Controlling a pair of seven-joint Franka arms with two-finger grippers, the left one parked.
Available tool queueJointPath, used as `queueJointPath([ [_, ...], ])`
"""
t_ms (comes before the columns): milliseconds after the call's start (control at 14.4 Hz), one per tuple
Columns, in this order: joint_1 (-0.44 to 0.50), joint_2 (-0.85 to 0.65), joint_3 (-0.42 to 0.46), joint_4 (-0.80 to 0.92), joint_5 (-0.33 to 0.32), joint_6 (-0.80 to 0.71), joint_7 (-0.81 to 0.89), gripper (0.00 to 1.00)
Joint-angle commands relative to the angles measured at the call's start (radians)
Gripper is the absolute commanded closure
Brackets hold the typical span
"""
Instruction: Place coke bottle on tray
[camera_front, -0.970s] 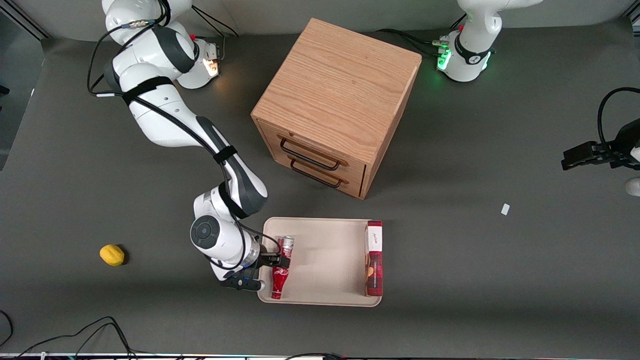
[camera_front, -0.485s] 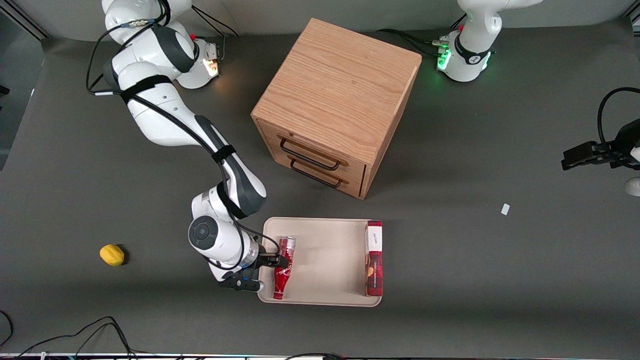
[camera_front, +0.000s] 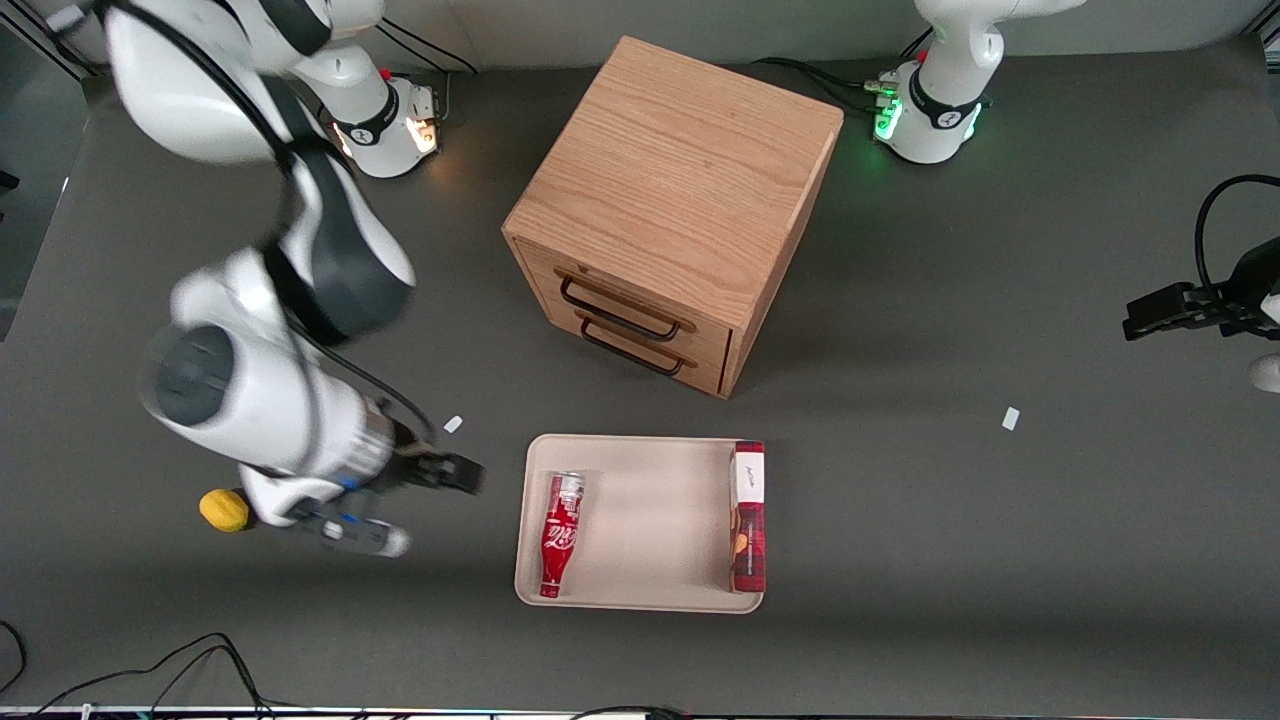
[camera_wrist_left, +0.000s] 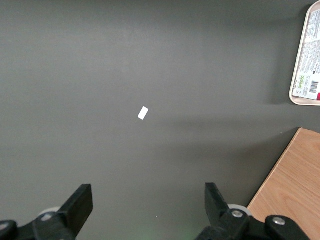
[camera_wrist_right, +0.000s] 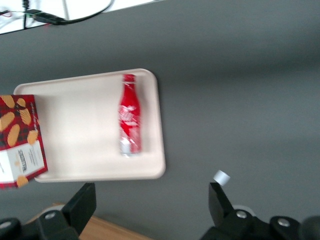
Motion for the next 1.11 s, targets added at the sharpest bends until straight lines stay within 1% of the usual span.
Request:
queueJointPath([
  [0,-0.038,-0.171,-0.079,-0.068,0.002,-0.181,-0.090,0.00],
  [69,-0.038,-0.231,-0.113,-0.081,0.006,-0.269,-0.114,0.00],
  [208,-0.045,-0.384,-0.134,-0.199,0.010,-0.324,-0.120,0.00],
  [416,-0.068,-0.648,-0.147,-0.489,0.019,-0.306,-0.123,0.00],
  [624,-0.068,-0.811,-0.211,-0.678,0.045,-0.254,-0.166,0.00],
  [762,-0.067,-0.839,-0.219,-0.704,0.045,-0.260,-0.174,0.00],
  [1040,-0.061,-0.785,-0.231,-0.643,0.044,-0.266,-0.168,0.00],
])
